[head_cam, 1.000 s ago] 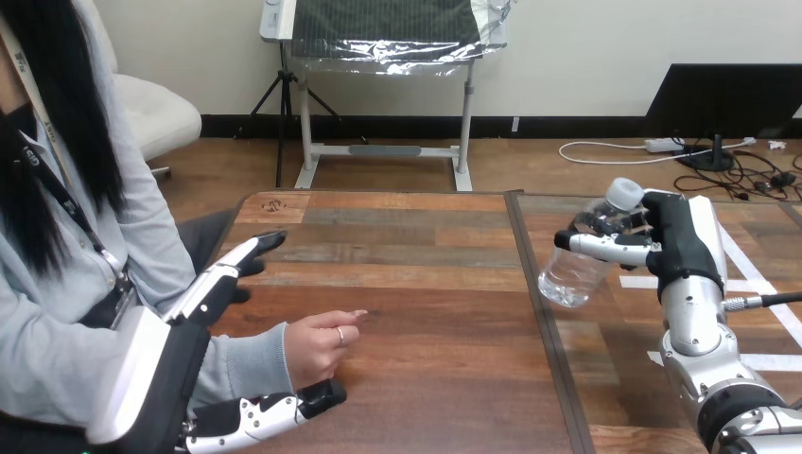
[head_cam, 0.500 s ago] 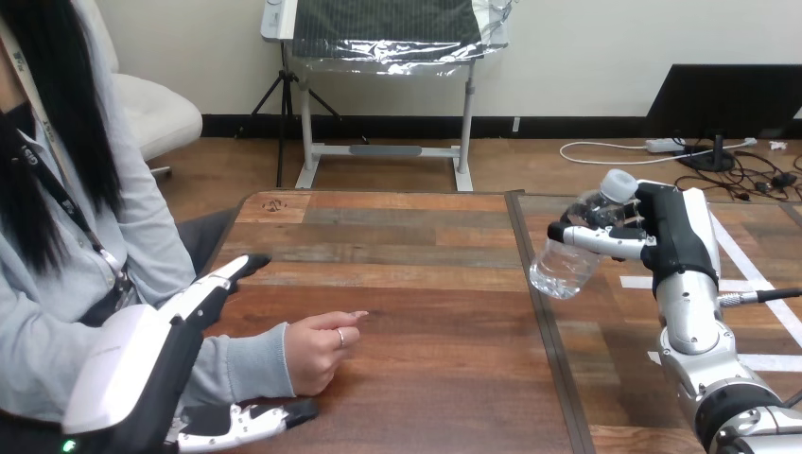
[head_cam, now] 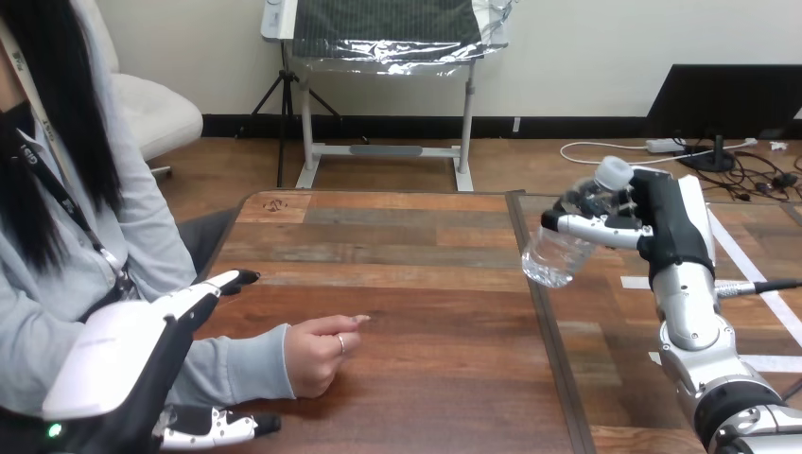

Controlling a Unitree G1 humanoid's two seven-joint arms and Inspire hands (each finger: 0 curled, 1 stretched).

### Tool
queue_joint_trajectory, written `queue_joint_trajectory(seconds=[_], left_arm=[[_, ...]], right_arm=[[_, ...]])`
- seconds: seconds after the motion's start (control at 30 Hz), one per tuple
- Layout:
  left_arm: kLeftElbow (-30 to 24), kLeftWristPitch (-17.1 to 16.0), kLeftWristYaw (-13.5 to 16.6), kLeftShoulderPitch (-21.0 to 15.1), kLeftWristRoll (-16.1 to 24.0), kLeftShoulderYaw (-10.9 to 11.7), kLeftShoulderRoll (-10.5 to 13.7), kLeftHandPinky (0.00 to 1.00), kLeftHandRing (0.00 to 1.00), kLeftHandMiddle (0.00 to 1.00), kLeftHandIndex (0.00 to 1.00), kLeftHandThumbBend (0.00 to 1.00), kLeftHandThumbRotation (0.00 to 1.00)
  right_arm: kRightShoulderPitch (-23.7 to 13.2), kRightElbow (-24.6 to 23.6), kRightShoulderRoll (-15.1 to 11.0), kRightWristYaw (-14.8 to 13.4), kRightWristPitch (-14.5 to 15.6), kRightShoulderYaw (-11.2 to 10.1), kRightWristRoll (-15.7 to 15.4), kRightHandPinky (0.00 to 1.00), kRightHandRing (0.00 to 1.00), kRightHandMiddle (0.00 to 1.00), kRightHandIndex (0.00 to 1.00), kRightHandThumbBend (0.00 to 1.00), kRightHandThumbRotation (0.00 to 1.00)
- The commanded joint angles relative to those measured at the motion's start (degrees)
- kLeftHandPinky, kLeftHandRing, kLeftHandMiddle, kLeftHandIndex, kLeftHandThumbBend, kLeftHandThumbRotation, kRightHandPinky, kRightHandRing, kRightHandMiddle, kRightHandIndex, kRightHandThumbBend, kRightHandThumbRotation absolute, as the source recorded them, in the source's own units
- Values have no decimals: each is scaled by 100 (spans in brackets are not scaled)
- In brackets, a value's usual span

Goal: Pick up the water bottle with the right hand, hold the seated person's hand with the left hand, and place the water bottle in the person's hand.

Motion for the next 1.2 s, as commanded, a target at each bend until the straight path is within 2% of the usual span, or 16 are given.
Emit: queue_joint_trajectory(seconds=[0.0,0.43,0.67,1.03,1.17], left_arm=[[-47,36,21,-581,100,-155,356,73,80,81,83,100,23],[374,107,-58,-979,143,-415,791,71,78,79,80,100,24],[609,239,-203,-1221,168,-590,988,73,79,79,80,100,26],[1151,343,-126,-1627,312,-895,1176,72,78,79,80,100,23],[1522,282,24,-1834,436,-1053,1255,72,78,79,80,100,23]], right_arm=[[-360,-478,30,44,-346,-63,124,32,37,45,49,83,0],[-282,-656,38,235,-571,-60,179,29,35,44,48,84,0],[-234,-756,55,369,-696,-81,254,29,34,43,47,84,0],[-140,-927,63,525,-818,-63,319,29,35,43,47,84,0],[-79,-1014,86,639,-920,-84,375,29,35,43,47,83,0]])
